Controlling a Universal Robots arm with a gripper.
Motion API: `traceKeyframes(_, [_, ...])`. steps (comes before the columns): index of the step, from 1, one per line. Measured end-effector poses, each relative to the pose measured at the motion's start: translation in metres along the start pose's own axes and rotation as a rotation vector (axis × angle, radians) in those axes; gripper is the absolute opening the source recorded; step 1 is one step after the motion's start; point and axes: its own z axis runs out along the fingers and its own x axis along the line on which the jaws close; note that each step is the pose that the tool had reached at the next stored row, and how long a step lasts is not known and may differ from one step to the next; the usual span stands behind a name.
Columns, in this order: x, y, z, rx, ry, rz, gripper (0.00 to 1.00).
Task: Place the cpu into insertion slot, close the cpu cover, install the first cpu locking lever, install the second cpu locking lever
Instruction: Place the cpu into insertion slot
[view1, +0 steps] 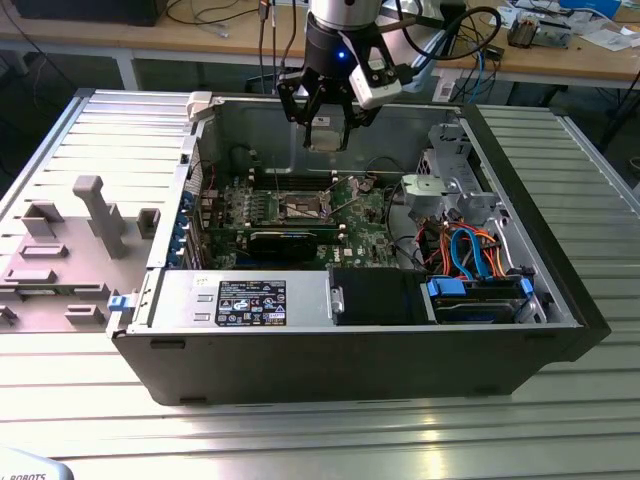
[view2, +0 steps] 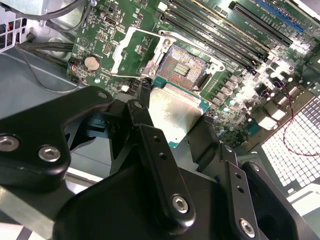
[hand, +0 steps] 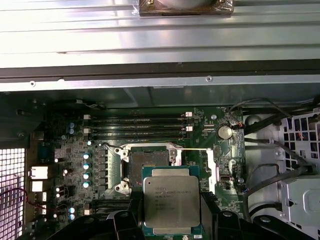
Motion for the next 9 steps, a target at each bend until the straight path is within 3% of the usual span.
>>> traceKeyframes(9, [0.0000,-0.0001,0.0014,0.0000,0.0000,0.000,0.54])
